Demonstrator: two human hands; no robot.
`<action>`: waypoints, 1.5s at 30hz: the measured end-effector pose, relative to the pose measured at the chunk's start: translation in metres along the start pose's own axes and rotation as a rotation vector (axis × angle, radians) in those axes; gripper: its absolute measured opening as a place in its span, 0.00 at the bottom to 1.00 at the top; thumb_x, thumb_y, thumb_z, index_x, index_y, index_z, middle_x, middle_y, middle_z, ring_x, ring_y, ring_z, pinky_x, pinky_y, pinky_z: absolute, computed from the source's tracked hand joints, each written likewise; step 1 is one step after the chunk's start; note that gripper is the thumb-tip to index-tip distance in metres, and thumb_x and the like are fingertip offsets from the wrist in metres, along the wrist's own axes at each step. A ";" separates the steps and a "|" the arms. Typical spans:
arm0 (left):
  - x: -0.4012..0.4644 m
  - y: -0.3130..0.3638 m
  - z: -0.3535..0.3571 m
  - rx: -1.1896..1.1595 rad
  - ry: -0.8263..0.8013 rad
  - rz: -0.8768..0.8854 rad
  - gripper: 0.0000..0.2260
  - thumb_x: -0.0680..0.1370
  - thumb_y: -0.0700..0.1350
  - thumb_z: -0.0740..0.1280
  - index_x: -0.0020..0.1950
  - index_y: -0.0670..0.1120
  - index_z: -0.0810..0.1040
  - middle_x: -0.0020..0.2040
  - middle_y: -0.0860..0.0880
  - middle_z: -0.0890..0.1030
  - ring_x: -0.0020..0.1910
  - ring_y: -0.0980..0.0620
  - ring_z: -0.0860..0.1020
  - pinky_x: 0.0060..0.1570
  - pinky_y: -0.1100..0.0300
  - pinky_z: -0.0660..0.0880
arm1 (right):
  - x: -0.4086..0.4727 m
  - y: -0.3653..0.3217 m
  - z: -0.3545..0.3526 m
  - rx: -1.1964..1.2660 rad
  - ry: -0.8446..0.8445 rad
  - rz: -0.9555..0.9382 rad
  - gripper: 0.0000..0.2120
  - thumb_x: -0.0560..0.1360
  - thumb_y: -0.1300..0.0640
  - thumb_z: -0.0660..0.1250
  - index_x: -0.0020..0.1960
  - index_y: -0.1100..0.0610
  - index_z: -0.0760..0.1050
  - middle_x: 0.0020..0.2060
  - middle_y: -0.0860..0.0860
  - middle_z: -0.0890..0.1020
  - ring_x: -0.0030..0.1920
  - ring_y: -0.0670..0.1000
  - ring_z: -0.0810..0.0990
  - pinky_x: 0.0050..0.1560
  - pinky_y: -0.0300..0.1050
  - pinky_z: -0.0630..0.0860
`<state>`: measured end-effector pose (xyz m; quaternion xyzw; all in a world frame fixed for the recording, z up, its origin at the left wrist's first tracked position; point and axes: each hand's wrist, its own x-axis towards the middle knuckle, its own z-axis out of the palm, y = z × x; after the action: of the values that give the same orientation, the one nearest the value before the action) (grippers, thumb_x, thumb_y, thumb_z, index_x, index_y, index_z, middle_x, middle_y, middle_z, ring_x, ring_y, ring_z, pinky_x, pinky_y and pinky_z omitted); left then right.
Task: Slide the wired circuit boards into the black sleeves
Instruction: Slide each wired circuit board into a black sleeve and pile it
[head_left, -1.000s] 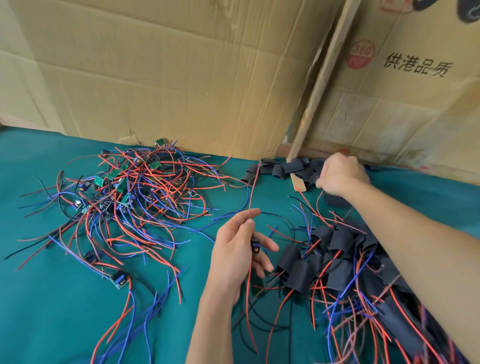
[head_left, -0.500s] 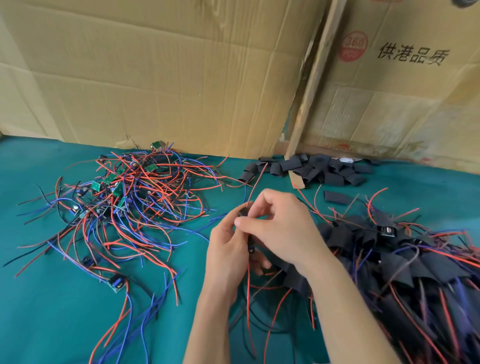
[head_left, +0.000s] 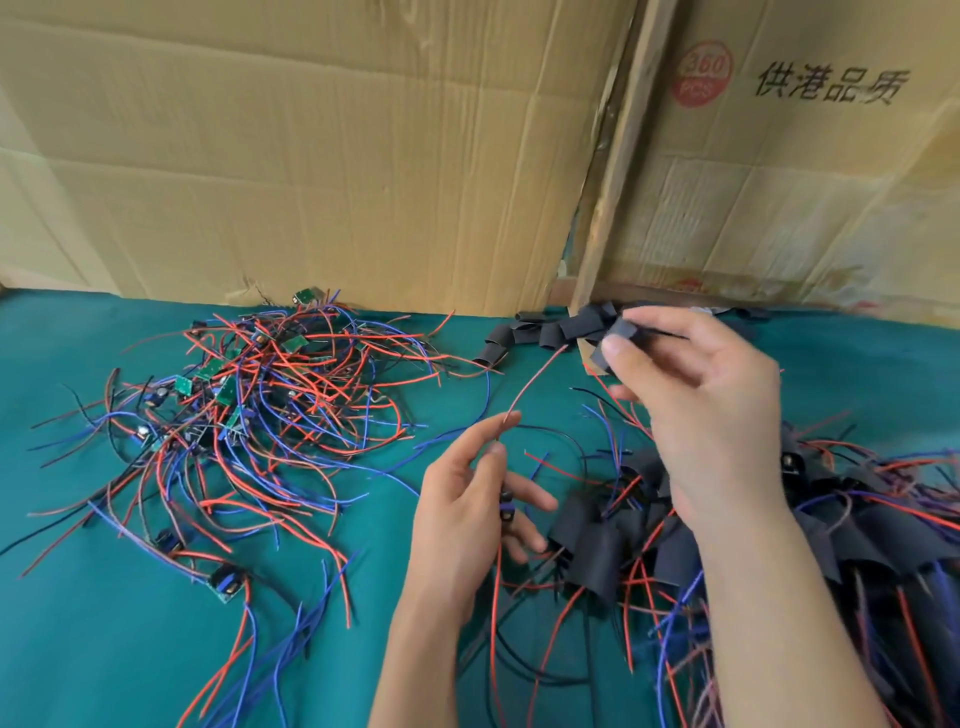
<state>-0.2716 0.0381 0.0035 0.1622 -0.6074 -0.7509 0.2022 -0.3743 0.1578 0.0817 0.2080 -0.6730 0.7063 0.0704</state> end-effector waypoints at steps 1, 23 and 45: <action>0.000 0.000 0.000 0.005 -0.005 0.002 0.14 0.86 0.42 0.55 0.65 0.54 0.76 0.34 0.41 0.83 0.19 0.48 0.75 0.19 0.63 0.69 | 0.000 0.000 0.002 0.030 0.025 -0.005 0.09 0.70 0.56 0.76 0.49 0.50 0.82 0.39 0.47 0.88 0.35 0.48 0.84 0.41 0.42 0.80; -0.004 0.002 -0.003 0.001 -0.053 0.081 0.18 0.83 0.53 0.61 0.73 0.57 0.70 0.44 0.42 0.86 0.26 0.48 0.78 0.23 0.63 0.70 | -0.020 0.017 0.027 0.056 -0.289 0.345 0.13 0.71 0.66 0.78 0.51 0.57 0.79 0.35 0.53 0.87 0.35 0.50 0.85 0.40 0.41 0.82; 0.001 -0.004 -0.009 -0.150 0.153 0.164 0.09 0.74 0.30 0.72 0.45 0.43 0.87 0.42 0.42 0.86 0.40 0.51 0.82 0.40 0.64 0.77 | -0.013 0.014 0.017 -0.228 -0.311 0.226 0.10 0.68 0.59 0.79 0.46 0.52 0.80 0.35 0.49 0.87 0.38 0.52 0.86 0.49 0.61 0.84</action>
<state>-0.2686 0.0305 -0.0023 0.1535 -0.5435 -0.7606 0.3201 -0.3645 0.1424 0.0634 0.2284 -0.7702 0.5886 -0.0904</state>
